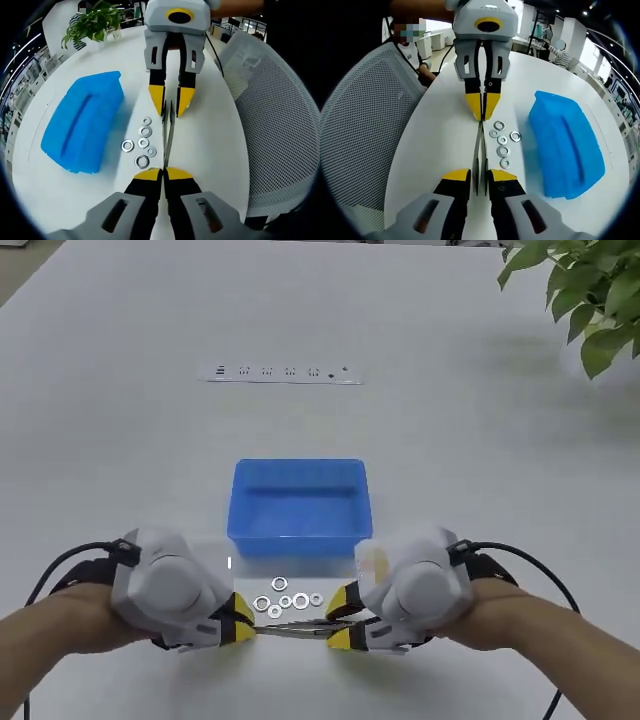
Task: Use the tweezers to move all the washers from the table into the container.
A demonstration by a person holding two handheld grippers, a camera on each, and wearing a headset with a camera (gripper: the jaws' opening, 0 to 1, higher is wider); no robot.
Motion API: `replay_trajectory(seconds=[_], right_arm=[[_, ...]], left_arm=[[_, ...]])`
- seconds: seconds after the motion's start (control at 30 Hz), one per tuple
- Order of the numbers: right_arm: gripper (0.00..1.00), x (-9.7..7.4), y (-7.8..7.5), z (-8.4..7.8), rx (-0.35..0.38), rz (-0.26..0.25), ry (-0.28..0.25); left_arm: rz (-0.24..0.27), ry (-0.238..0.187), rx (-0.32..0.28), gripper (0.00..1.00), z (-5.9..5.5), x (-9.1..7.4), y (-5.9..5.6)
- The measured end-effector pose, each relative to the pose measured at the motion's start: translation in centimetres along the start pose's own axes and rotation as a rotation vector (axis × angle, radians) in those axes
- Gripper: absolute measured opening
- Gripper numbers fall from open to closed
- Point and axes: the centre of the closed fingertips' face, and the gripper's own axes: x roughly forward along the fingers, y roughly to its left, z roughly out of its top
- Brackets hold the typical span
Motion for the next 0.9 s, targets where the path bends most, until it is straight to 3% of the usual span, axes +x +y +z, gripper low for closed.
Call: replay_trajectory(seconds=[0.17, 0.47, 0.9], right_arm=[[0.15, 0.0, -0.1, 0.1, 0.004, -0.003, -0.002], [0.14, 0.1, -0.1, 0.0, 0.001, -0.004, 0.002], [0.14, 0.1, -0.1, 0.1, -0.013, -0.007, 0.016]], left_arm=[[-0.003, 0.0, -0.003, 0.06, -0.1, 0.0, 0.0], [-0.005, 0.013, 0.048, 0.06, 0.0, -0.3, -0.3], [0.003, 0.009, 0.078, 0.05, 1.2, -1.8, -0.2]])
